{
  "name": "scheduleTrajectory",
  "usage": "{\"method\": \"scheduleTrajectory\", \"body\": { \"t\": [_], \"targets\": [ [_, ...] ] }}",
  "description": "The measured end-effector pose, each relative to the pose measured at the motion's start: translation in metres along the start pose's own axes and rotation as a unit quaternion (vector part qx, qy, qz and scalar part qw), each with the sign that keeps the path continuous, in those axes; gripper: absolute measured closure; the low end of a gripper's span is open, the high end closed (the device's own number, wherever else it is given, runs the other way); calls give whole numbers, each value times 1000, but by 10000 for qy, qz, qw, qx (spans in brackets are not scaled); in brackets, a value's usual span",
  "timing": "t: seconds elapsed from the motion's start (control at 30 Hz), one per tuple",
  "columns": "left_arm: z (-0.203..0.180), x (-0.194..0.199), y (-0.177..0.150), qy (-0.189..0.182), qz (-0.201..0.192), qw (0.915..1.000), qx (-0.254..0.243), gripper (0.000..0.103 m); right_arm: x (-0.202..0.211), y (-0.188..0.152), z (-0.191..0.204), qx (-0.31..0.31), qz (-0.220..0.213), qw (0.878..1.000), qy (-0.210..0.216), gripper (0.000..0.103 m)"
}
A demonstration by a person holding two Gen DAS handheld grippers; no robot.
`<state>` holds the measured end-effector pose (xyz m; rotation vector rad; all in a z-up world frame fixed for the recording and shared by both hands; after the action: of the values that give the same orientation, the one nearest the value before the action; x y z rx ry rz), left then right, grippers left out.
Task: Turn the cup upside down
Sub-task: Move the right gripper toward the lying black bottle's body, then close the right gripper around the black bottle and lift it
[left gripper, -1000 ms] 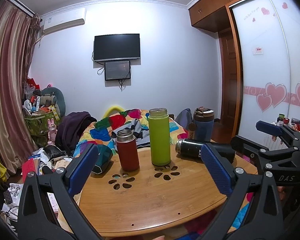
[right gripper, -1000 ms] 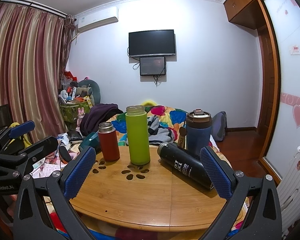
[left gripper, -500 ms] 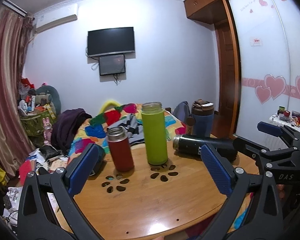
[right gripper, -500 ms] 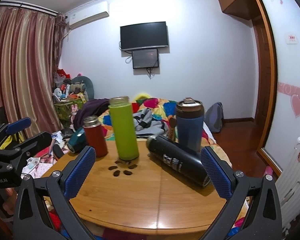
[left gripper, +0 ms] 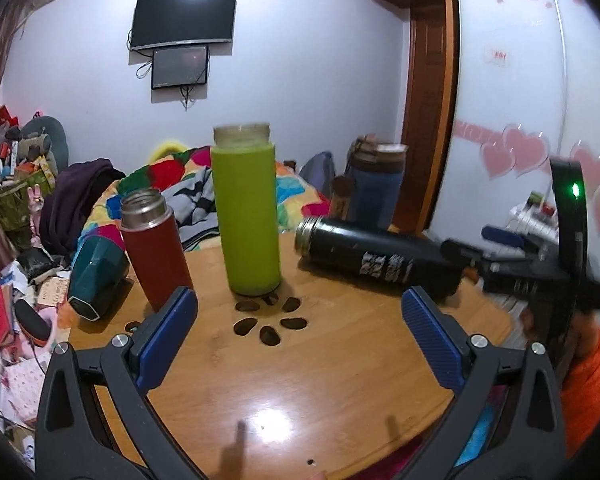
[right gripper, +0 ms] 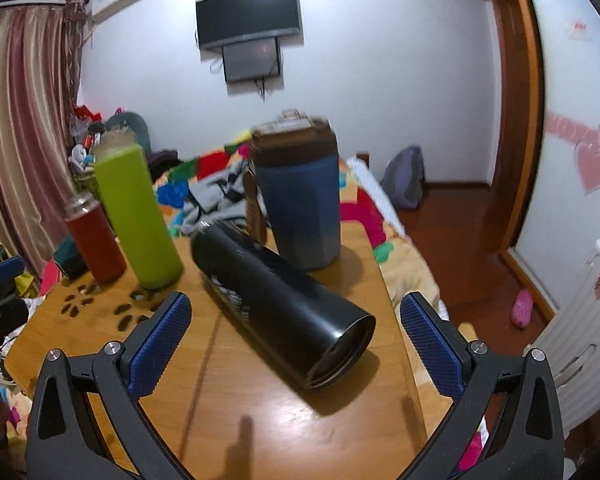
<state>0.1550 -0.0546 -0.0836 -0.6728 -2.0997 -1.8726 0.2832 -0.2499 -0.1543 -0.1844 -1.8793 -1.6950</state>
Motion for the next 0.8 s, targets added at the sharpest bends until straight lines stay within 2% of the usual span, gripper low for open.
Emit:
{"method": "scheduleTrajectory", "body": {
  "t": [0.13,0.23,0.33,0.4,0.43,0.57,0.7,0.8],
  "targets": [
    [3,-21,-15,160,300,9994,-98,0,-26,-2,-17,-20,311,9993,207,0],
    [6,-31,-23,101,535,9985,-24,0,-40,-5,-18,101,537,9978,377,0],
    [8,-36,-26,62,601,9982,10,0,-49,-7,-11,359,680,9959,482,0],
    [8,-38,-28,63,588,9982,-2,0,-56,-9,-5,522,779,9939,587,6],
    [8,-37,-29,73,569,9984,-11,0,-59,-9,-3,557,821,9930,645,13],
    [9,-39,-31,130,511,9986,-50,0,-66,-11,5,829,956,9892,734,15],
    [10,-41,-35,85,538,9985,-15,0,-64,-20,12,1138,1106,9835,866,27],
    [10,-42,-38,45,555,9984,-39,0,-57,-25,19,1148,1069,9826,992,34]
  ]
}}
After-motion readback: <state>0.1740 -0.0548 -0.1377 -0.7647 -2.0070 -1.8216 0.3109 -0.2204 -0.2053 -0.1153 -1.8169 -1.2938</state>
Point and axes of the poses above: each gripper's, at about its wrist camera, not at the fingertips, and x roughly against the way its jaws point, z to its left, y to its top, the point moved 6 cm from there along -x, roughly the way its jaws point, and after that the axes turned 7 degrees about x, right-handed, at the moved point
